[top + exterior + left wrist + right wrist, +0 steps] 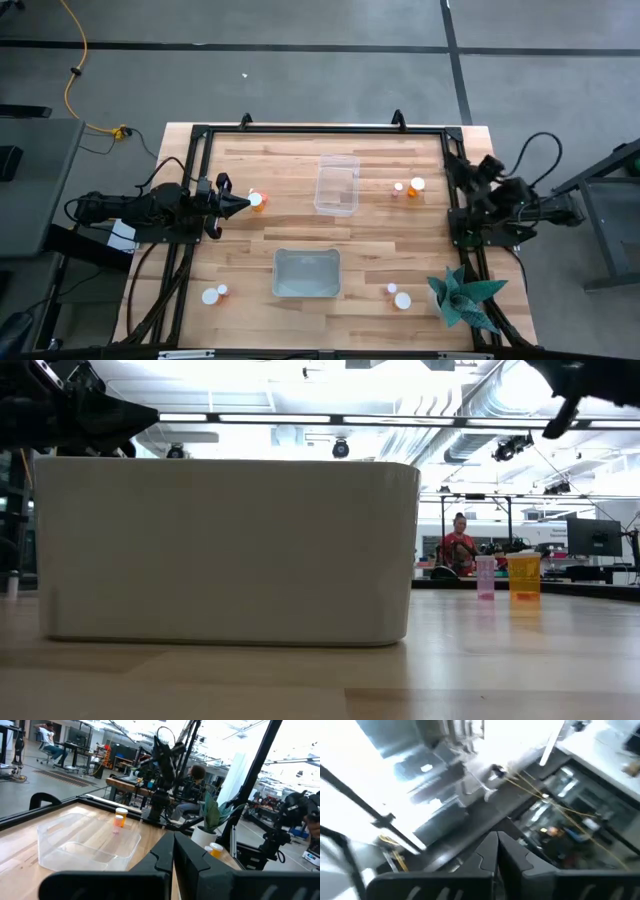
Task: Pick and place medicine bottles into bin by pill shape (circle, oval)
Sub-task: Put the top right orange pill bottle into the transparent bin
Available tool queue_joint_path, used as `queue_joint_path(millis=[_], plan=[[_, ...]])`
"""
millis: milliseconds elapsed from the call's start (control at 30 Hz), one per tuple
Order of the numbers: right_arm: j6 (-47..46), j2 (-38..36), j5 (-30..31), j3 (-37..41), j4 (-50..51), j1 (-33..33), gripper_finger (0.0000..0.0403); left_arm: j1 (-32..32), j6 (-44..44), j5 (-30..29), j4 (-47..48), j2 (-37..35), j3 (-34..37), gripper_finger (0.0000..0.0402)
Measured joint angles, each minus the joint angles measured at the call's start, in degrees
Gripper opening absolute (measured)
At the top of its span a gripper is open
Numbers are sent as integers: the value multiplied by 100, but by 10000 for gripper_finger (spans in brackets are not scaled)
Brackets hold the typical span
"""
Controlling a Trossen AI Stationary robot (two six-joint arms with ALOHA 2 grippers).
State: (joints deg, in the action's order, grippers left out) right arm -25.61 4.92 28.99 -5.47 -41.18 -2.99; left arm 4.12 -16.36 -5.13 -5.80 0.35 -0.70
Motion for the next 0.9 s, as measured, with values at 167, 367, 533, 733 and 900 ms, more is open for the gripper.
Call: queue_joint_path(millis=[167,367,533,733,900], plan=[[-296,1126,465,-1520,2887,16,22,-2,2,0,2,-1,-1,1],[-2071,2739,1051,-3312,7068,473,133,0,2,0,0,-1,1,1],[-3779,3970,463,-4014,9461,1259,237,-1,1,0,2,0,-1,1],[-3750,5112,-671,-4116,10069,2251,278,0,0,0,0,1,-1,1],[-3547,5812,-1100,-4116,10091,2837,276,-1,2,0,2,1,-1,1]])
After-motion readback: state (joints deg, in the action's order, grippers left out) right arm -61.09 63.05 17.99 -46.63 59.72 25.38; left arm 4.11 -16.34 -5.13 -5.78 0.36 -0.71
